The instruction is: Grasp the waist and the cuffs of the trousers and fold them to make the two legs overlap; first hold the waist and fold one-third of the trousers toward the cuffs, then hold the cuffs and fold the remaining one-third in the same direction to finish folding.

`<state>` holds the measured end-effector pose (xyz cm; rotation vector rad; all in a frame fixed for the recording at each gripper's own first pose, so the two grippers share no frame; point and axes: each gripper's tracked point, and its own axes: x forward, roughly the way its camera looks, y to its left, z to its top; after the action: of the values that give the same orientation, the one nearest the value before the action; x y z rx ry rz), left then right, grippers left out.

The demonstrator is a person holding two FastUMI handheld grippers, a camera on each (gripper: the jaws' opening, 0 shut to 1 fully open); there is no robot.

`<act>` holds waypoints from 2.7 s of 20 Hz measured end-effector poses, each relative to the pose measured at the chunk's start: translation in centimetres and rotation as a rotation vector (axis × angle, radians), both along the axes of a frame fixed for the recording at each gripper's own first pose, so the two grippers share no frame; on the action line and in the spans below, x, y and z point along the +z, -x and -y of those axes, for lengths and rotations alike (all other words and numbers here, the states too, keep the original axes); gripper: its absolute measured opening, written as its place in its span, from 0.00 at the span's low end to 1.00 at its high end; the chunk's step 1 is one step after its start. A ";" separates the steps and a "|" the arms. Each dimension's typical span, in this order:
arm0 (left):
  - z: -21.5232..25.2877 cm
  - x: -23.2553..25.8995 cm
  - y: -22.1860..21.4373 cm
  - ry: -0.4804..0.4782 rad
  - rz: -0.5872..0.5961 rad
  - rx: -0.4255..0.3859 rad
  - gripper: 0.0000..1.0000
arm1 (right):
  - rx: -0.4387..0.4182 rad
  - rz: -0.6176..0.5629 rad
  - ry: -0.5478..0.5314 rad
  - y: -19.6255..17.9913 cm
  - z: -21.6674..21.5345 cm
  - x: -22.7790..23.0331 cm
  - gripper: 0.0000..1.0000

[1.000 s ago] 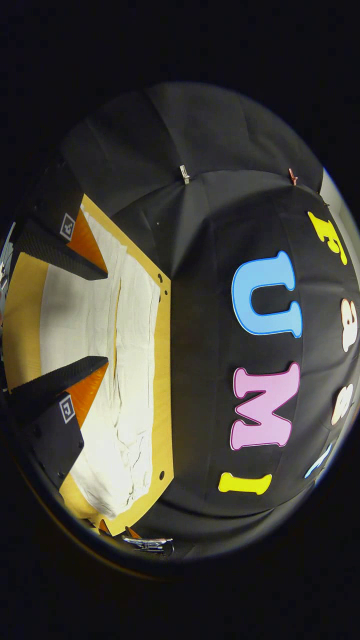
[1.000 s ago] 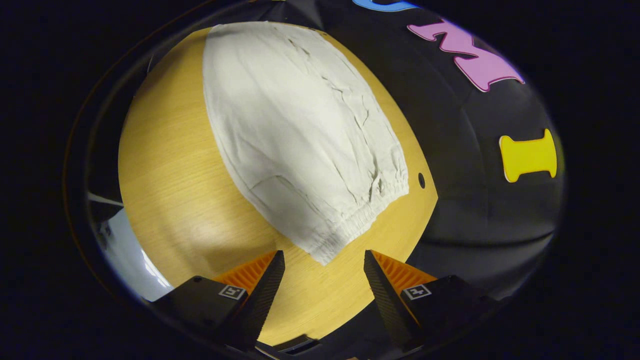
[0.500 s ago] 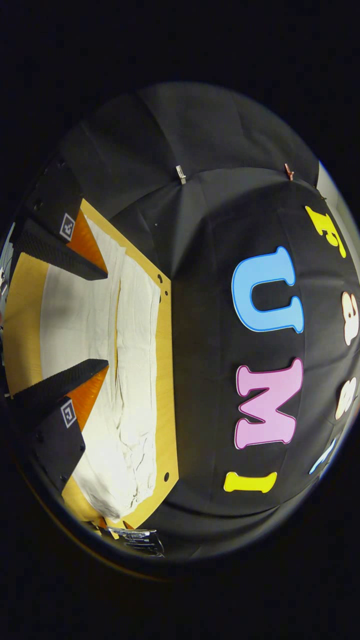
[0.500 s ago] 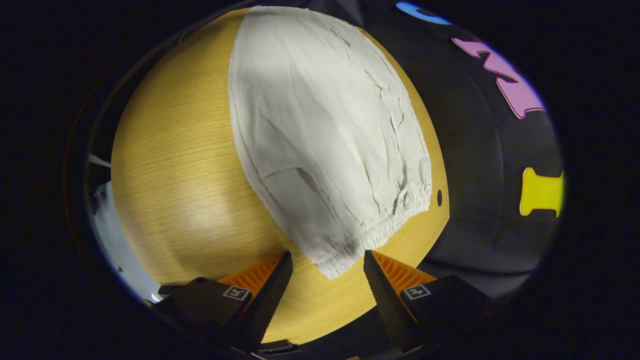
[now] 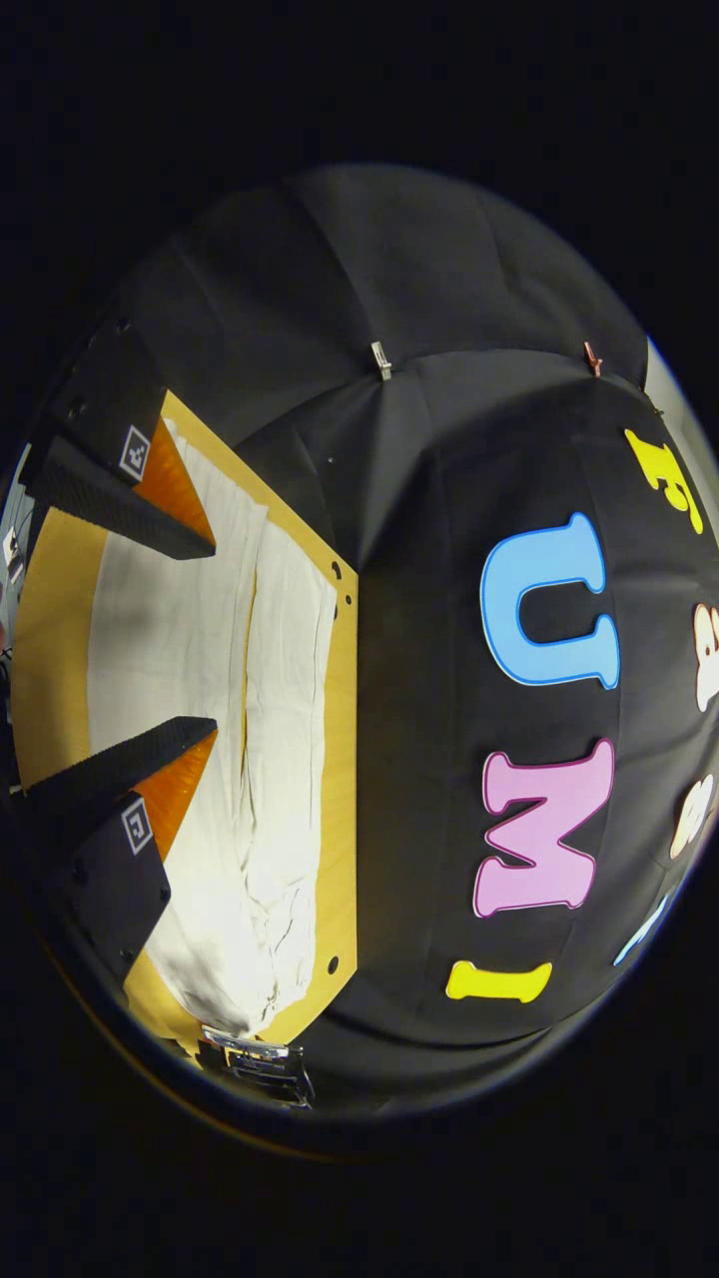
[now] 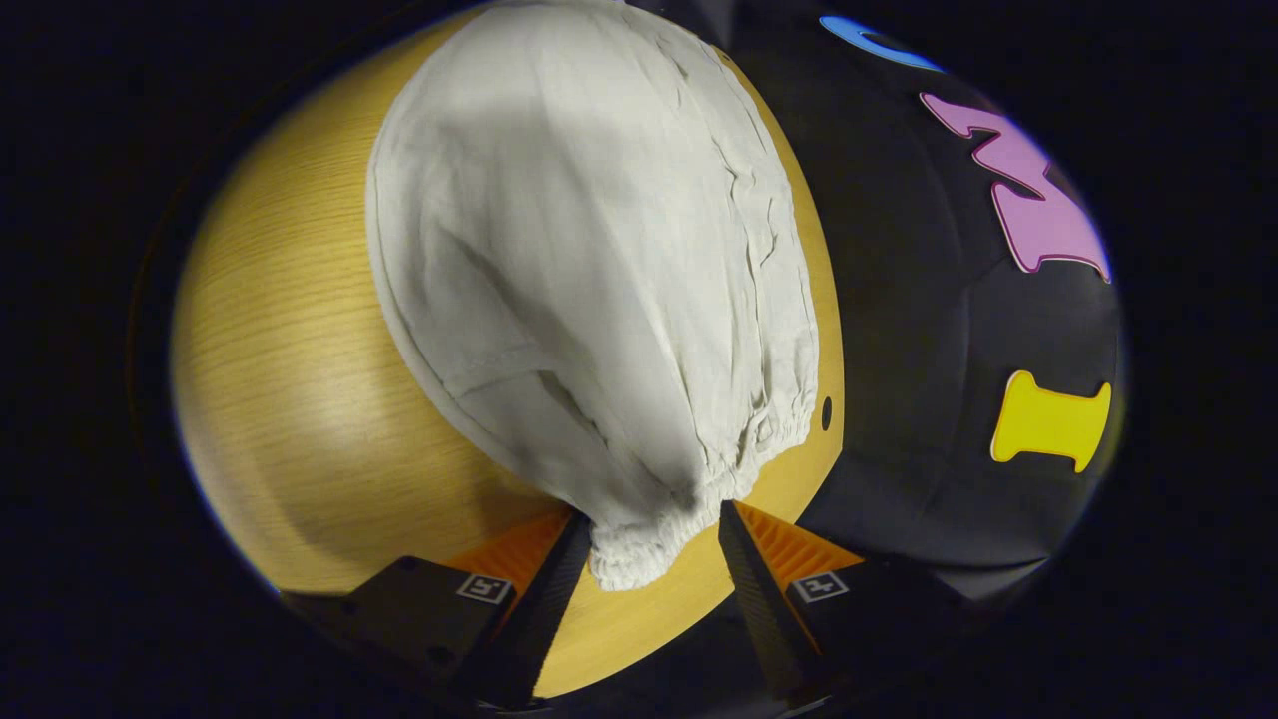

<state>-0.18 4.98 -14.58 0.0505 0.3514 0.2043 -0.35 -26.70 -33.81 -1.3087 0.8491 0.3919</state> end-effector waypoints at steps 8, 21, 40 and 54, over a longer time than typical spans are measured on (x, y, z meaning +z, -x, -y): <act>-2.7 -1.8 1.2 -0.030 -0.068 0.050 0.99 | -0.058 -0.081 -0.010 -0.7 -0.2 -1.2 0.14; -14.3 -6.1 1.7 -0.735 -0.248 -0.266 0.95 | -0.106 -0.204 -0.035 -0.4 -0.3 -1.1 0.05; -27.3 -18.5 0.6 -1.114 -0.667 -0.690 0.95 | -0.116 -0.242 0.038 -0.5 -0.3 -1.0 0.05; -26.7 -20.8 -4.3 -1.104 -0.665 -0.721 0.24 | -0.144 -0.212 0.089 -0.7 -0.1 -1.0 0.05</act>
<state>4.14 31.73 -35.39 1.3393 0.8191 -0.3717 0.34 -26.55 -34.78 -1.2936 1.1434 0.3870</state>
